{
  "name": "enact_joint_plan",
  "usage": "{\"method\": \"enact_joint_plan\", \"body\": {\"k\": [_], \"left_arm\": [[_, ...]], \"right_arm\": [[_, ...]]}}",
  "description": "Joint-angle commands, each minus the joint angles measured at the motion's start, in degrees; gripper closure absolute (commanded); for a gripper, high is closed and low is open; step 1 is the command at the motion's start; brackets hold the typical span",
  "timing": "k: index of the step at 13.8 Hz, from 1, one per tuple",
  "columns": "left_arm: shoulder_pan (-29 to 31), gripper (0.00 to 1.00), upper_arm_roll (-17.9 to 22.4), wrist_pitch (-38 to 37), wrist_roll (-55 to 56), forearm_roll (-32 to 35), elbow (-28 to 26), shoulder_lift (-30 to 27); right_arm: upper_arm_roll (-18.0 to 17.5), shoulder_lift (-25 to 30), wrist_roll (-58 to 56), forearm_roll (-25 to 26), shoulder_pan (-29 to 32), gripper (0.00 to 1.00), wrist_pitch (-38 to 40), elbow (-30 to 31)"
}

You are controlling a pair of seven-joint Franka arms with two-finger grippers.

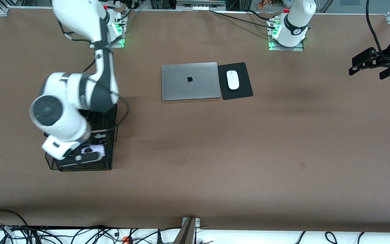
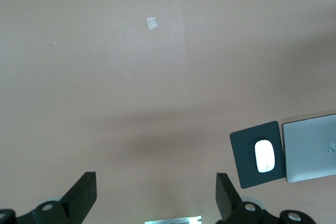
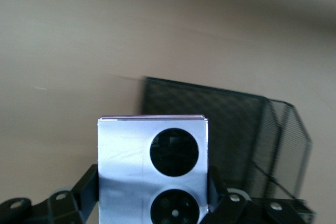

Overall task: Place phones with both arms
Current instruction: 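Carry the white flip phone over the mesh basket with the right gripper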

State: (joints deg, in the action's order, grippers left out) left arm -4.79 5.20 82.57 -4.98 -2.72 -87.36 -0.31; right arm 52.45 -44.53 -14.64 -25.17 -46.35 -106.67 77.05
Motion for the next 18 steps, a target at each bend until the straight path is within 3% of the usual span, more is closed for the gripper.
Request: {"method": "enact_joint_plan", "body": {"k": [1,4,8,12,13,14,15,18], "left_arm": [[0.22,0.00,-0.36,-0.66,0.50,0.00,-0.71,-0.92],[0.22,0.00,-0.45,-1.28,0.50,0.00,-0.62,-0.92],[0.22,0.00,-0.45,-1.19,0.50,0.00,-0.62,-0.84],[0.13,0.00,-0.45,-2.50,0.50,0.09,-0.70,-0.84],[0.13,0.00,-0.54,-2.68,0.50,0.09,-0.62,-0.84],[0.13,0.00,-0.45,-2.86,0.50,0.09,-0.62,-0.84],[0.22,0.00,-0.45,-2.86,0.50,0.09,-0.70,-0.84],[0.22,0.00,-0.45,-3.03,0.50,0.09,-0.62,-0.84]], "right_arm": [[-0.77,-0.39,-1.44,-1.19,3.80,0.98,-1.17,1.78],[-1.29,-3.62,-5.22,-9.62,7.41,0.98,-2.23,2.49],[-3.30,-6.19,-4.96,-14.37,7.94,0.98,-9.51,5.73],[-4.46,-6.19,-5.22,-15.00,7.94,0.95,-10.58,8.47],[-4.46,-6.19,-5.22,-15.00,7.94,0.81,-10.58,8.82],[-4.46,-6.19,-5.14,-15.08,7.94,0.45,-10.58,8.82],[-4.46,-6.19,-4.53,-15.26,7.94,0.02,-10.58,8.82],[-4.37,-5.75,-4.61,-16.84,8.03,0.00,-10.40,8.30]]}}
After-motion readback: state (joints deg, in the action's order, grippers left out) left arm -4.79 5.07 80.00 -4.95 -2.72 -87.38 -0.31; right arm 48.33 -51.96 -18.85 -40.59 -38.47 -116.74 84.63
